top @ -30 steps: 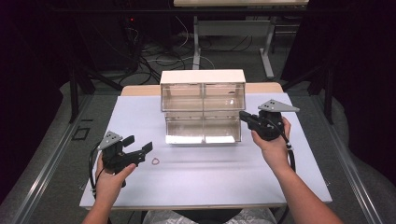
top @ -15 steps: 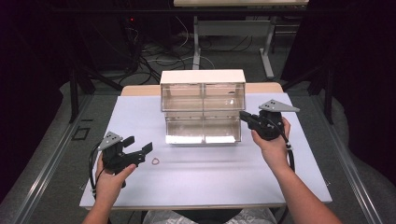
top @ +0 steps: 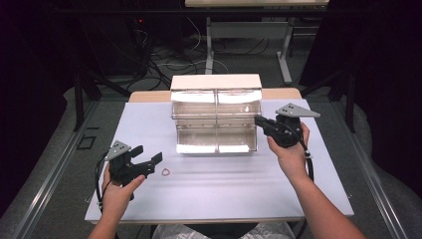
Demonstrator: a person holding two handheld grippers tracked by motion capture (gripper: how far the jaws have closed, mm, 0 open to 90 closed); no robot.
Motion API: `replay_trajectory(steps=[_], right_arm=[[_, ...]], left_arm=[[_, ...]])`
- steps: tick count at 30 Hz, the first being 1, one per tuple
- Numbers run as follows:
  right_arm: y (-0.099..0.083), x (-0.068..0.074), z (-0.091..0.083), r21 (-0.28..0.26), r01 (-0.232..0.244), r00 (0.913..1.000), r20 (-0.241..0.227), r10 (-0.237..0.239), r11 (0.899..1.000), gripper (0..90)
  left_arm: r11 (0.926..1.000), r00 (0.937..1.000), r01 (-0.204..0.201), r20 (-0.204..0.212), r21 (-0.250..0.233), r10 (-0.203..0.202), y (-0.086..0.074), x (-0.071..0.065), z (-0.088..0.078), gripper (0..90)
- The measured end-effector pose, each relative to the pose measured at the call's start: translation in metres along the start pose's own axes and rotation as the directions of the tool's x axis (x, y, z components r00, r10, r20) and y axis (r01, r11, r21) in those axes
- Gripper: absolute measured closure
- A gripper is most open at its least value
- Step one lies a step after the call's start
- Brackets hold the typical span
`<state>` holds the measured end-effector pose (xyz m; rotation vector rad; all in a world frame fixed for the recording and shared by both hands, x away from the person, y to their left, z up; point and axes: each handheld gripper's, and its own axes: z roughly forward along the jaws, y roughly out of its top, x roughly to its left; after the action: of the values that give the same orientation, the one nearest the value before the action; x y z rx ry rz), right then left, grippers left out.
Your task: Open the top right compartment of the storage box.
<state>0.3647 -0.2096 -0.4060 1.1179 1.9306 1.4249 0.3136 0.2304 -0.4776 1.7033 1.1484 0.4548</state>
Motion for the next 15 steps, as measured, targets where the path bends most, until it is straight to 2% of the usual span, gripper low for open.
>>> replay_trajectory(steps=[7, 15], right_arm=[[0.009, 0.002, -0.002, -0.023, 0.015, 0.9999, 0.006, -0.015, 1.0, 90.0], [0.017, 0.001, -0.003, -0.023, 0.026, 0.9997, -0.002, -0.026, 0.999, 90.0]], left_arm=[[1.0, 1.0, -0.004, -0.002, 0.003, 0.004, -0.001, 0.0, 0.0, 18.8], [1.0, 1.0, -0.006, -0.005, 0.006, 0.006, -0.001, -0.001, 0.001, 19.4]])
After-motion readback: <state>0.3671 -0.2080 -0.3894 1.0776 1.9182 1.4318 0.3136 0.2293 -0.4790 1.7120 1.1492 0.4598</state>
